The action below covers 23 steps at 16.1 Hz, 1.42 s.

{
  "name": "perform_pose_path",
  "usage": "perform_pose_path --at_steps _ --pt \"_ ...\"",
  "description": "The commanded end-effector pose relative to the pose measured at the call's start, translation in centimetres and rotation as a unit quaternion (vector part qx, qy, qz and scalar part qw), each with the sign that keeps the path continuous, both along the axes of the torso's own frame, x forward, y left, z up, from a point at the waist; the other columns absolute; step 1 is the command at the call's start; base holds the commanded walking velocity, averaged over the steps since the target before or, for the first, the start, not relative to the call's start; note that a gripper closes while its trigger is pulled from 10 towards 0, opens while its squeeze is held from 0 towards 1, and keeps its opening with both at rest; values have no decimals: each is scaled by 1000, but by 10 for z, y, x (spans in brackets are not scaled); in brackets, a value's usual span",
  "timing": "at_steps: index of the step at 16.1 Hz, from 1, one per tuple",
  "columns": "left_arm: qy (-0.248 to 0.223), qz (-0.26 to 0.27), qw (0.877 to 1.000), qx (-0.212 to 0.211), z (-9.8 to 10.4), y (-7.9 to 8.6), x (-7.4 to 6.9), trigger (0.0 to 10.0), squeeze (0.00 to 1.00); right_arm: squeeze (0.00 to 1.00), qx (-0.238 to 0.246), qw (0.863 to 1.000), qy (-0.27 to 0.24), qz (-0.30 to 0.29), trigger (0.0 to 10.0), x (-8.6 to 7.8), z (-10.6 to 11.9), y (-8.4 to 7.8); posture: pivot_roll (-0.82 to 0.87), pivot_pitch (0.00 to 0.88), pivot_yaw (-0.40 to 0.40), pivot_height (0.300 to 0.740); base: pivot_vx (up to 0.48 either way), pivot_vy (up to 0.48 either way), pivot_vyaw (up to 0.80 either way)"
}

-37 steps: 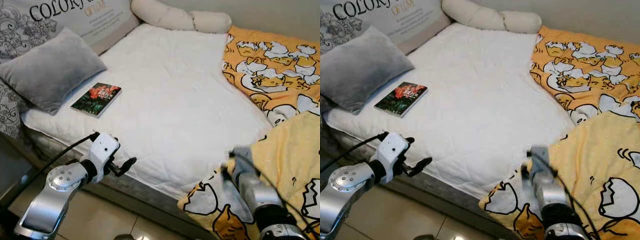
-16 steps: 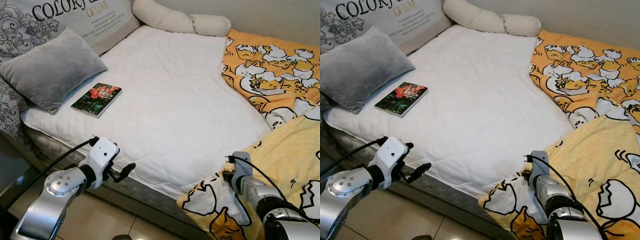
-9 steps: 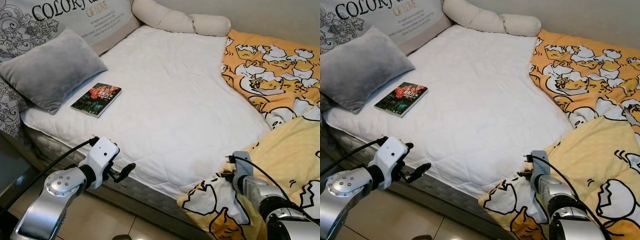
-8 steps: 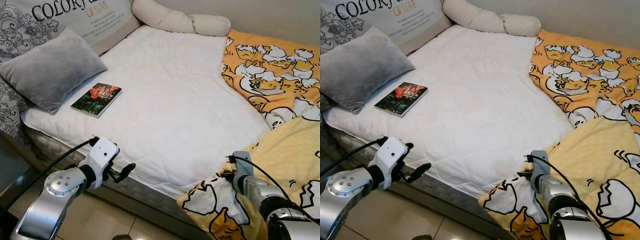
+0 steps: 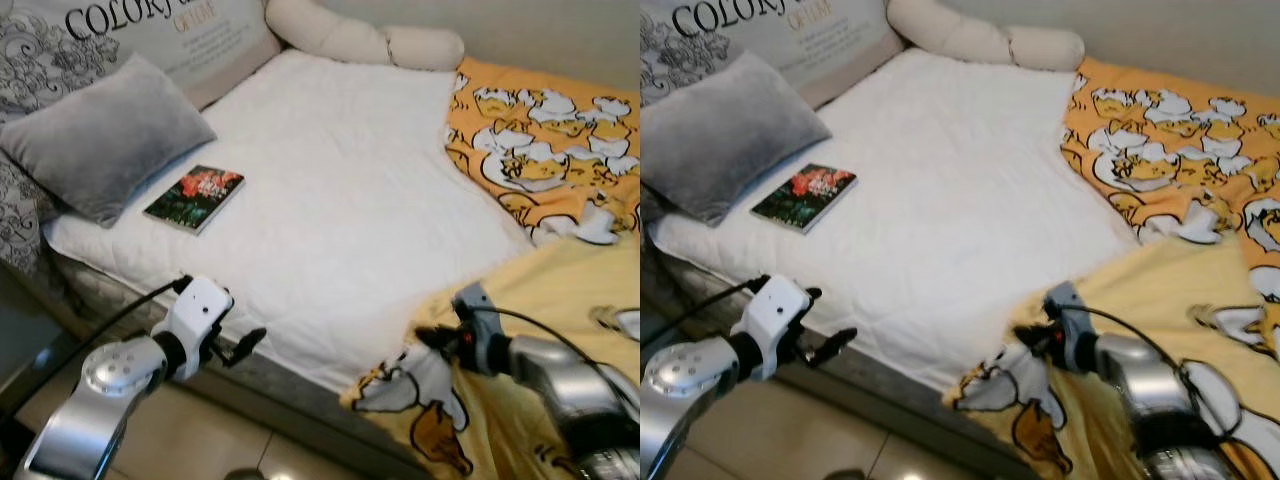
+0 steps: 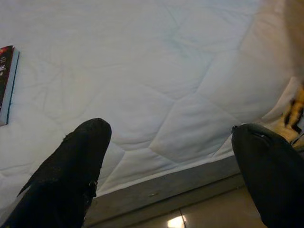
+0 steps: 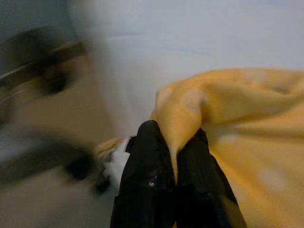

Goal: Clean up the room

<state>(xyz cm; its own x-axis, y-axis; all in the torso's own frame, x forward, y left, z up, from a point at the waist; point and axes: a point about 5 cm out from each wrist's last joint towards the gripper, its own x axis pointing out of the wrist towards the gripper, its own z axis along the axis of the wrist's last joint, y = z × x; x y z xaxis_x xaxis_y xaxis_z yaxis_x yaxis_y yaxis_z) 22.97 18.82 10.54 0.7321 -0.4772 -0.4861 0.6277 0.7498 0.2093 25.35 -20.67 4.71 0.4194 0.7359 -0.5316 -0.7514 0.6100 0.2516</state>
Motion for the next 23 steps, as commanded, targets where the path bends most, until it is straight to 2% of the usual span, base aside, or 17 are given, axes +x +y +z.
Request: perform_pose_path --at_steps 1,2,4,5,6,7,8,9,10,11,14,19,21,23 --pt "-3 -5 1000 -1 2 0 -1 10000 0 0 46 994 -18 101 0 -6 22 19 128 0 -3 740 0 0 0" --pt "-2 -6 1000 -2 2 0 -1 10000 0 0 59 985 -7 163 0 -21 32 22 128 0 -4 740 0 0 0" --pt "-1 -8 1000 -2 1 0 -2 10000 0 0 82 965 25 247 0 -43 47 25 129 0 -2 740 0 0 0" --pt "-1 -8 1000 -2 1 0 -2 10000 0 0 86 960 34 264 0 -47 49 25 129 0 -2 740 0 0 0" --pt "0 -9 1000 -2 1 0 -2 10000 0 0 84 950 61 296 0 -61 50 24 125 0 -1 740 0 0 0" --pt "0 -9 1000 -1 0 0 -3 10000 0 0 76 952 74 288 1098 -64 42 20 125 0 0 740 0 0 0" --pt "2 -10 1000 -1 0 -1 -3 10000 0 0 21 966 79 244 10000 -58 14 11 129 0 0 740 0 0 0" --pt "2 -10 1000 -2 0 -1 -3 10000 0 0 0 970 84 229 10000 -57 5 8 130 0 0 740 0 0 0" --pt "2 -11 1000 0 -1 -2 -4 10000 0 557 -8 983 85 163 10000 -46 -5 6 132 0 -1 740 0 0 0" --pt "2 -11 1000 0 0 -1 -4 10000 0 1000 -11 987 81 138 10000 -42 -7 5 132 0 0 740 0 0 0" --pt "3 -12 1000 2 0 -1 -4 10000 0 1000 -8 988 70 135 10000 -40 -10 6 132 0 2 740 0 0 0" --pt "4 -13 1000 4 0 0 -4 10000 0 1000 27 984 72 160 10000 -40 -9 9 134 0 0 740 0 0 0" --pt "3 -13 1000 5 0 0 -4 10000 0 1000 -27 997 22 68 10000 -20 -20 1 136 0 -1 740 0 0 0" --pt "2 -13 1000 5 0 0 -3 10000 0 1000 -44 999 0 30 10000 -8 -20 5 137 0 1 740 0 0 0"
